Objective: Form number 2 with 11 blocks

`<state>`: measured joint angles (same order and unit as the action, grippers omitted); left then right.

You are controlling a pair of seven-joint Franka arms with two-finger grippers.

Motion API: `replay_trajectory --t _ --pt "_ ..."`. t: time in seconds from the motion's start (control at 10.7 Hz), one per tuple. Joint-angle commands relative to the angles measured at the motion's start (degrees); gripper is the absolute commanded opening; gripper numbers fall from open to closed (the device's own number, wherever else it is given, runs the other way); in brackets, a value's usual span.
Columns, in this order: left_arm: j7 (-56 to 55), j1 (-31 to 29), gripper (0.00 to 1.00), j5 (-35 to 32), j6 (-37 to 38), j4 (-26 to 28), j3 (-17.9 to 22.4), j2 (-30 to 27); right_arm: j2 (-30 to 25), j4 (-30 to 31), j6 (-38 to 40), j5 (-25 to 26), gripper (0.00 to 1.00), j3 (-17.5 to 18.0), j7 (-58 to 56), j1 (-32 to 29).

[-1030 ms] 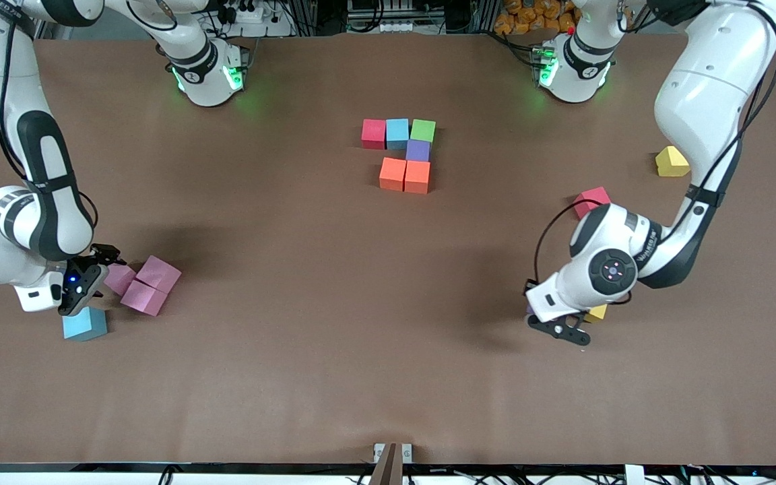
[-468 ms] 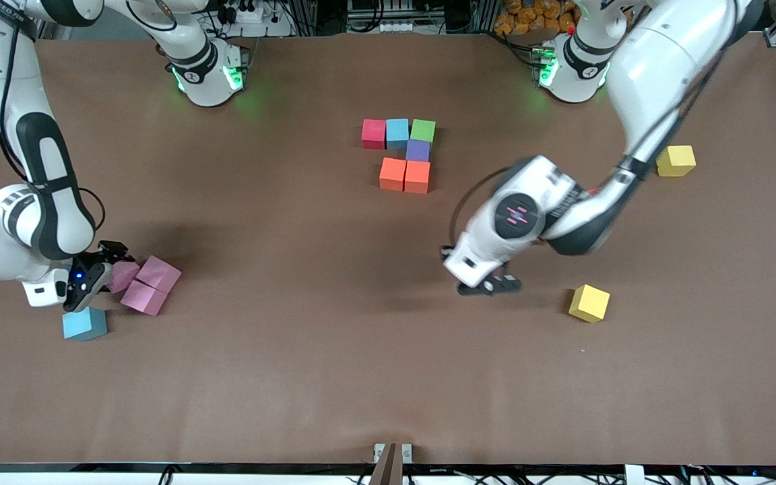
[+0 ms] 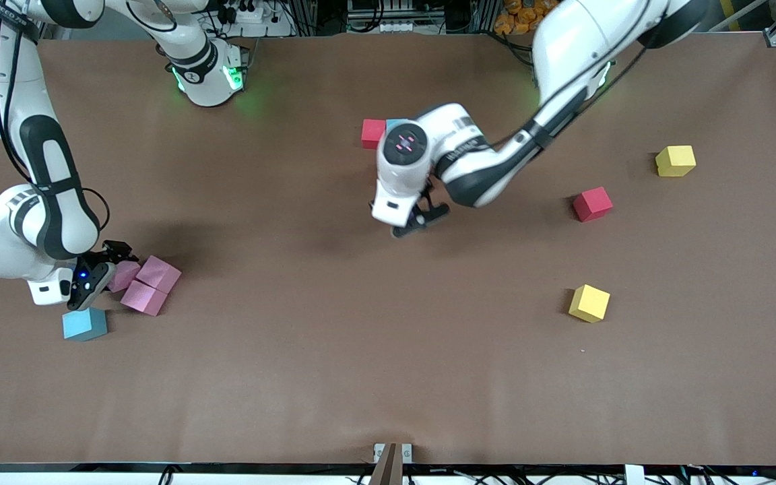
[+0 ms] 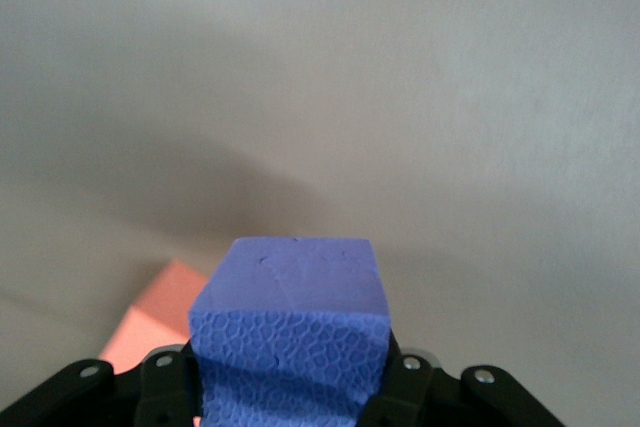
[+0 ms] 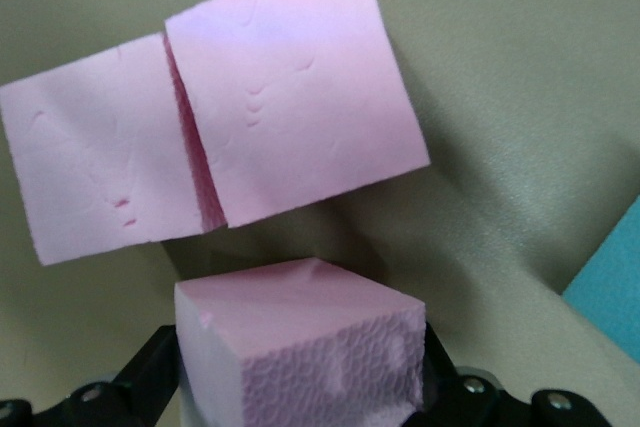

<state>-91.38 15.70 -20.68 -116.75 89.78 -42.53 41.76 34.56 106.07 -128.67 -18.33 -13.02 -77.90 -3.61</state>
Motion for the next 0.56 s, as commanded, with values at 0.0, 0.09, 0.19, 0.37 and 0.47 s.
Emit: replay_trajectory --t 0.0,0.09,0.19,0.37,0.47 --pt "-10.0 3.7 0.22 3.4 0.1 0.1 0.5 -0.5 -1.1 -1.3 3.8 -0.7 0.71 0.7 2.9 -0.7" --pt "-16.8 6.0 0.22 4.0 -0.2 0.1 0.5 -0.5 -1.0 -2.2 5.4 -0.7 0.49 0.6 3.3 -0.8" --pt "-23.1 7.4 0.22 4.1 -1.5 0.1 0.5 -0.4 -1.0 -2.5 5.6 -0.7 0.33 0.6 3.4 -0.8" --pt "-33.0 10.3 0.22 4.1 -4.8 0.1 0.6 0.4 -1.2 -4.5 8.5 -0.6 0.24 0.7 4.5 -0.6" --pt "-37.9 11.4 0.22 3.9 -6.5 0.3 0.8 0.7 -1.2 -6.3 10.4 -0.2 0.23 0.6 5.5 -0.4"
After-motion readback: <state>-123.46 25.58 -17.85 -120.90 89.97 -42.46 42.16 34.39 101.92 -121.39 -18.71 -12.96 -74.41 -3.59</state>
